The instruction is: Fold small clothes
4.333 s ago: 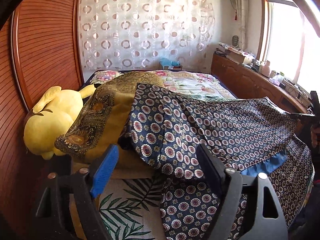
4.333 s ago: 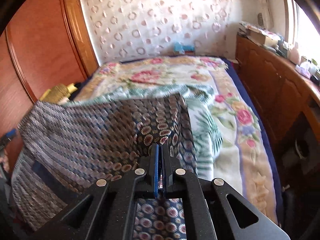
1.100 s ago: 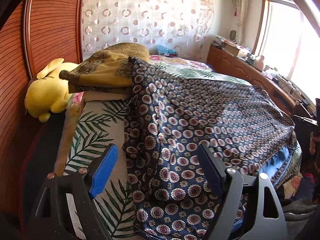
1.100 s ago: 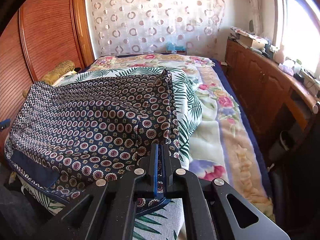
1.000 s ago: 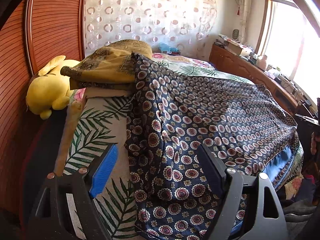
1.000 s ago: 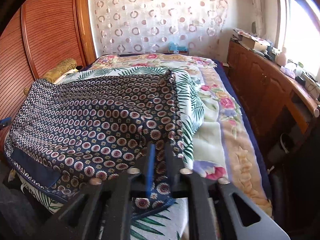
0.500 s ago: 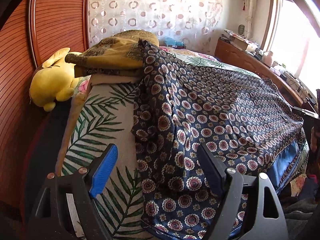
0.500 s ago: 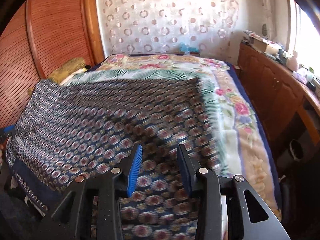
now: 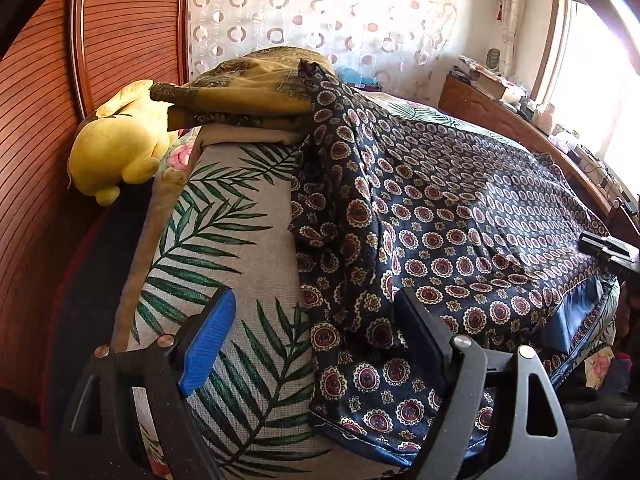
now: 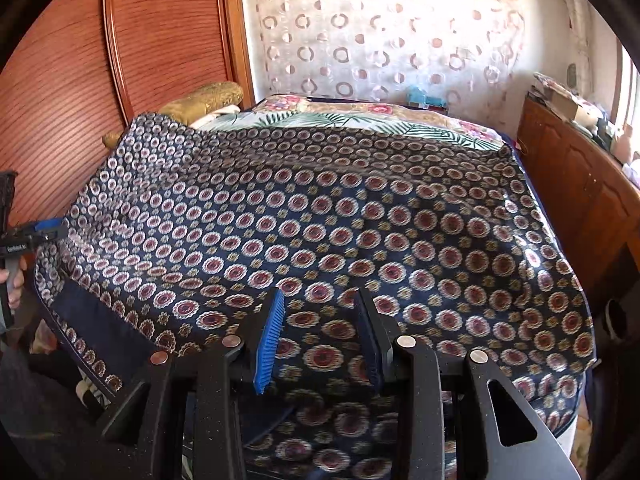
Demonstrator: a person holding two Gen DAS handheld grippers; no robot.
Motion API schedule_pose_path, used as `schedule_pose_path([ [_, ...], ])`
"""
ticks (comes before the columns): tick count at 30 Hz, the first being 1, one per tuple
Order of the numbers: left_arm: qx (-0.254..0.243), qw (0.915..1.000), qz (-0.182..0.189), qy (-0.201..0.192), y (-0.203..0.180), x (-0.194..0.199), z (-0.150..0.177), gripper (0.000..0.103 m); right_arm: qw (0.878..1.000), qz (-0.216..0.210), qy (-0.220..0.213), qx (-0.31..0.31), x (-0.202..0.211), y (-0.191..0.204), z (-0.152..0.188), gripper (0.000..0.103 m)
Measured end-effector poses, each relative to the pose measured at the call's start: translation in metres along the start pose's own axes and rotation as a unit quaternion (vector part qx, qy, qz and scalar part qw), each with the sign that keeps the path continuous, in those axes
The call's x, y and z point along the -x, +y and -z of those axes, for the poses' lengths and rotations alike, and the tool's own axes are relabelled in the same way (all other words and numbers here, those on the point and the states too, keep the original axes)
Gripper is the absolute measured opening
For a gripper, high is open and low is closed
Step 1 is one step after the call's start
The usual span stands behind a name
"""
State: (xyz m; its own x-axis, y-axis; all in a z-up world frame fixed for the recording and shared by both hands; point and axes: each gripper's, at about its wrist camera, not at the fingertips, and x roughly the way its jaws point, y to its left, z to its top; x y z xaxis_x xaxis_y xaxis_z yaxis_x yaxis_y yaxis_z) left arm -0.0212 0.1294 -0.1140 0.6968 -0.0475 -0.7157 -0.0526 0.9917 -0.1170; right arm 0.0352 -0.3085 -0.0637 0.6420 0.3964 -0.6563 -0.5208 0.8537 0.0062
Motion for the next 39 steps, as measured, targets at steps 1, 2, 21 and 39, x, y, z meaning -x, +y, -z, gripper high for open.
schedule_pose_path([
  [1, 0.001, 1.0, 0.001, -0.002, 0.0, 0.001, 0.001, 0.082, 1.0, 0.003, 0.005, 0.003, -0.004, 0.002, 0.002, 0.038],
  [2, 0.002, 1.0, 0.002, -0.007, 0.0, 0.003, 0.002, 0.082, 1.0, 0.008, 0.009, 0.006, -0.007, 0.004, 0.003, 0.039],
  [21, 0.006, 0.9989, 0.047, -0.003, -0.01, -0.001, 0.002, 0.016, 0.999, 0.022, -0.021, 0.014, -0.008, 0.021, 0.022, 0.068],
  [39, -0.116, 0.9762, 0.166, -0.077, -0.136, 0.005, -0.104, 0.005, 1.0, 0.014, -0.019, -0.006, -0.001, 0.009, 0.021, 0.068],
])
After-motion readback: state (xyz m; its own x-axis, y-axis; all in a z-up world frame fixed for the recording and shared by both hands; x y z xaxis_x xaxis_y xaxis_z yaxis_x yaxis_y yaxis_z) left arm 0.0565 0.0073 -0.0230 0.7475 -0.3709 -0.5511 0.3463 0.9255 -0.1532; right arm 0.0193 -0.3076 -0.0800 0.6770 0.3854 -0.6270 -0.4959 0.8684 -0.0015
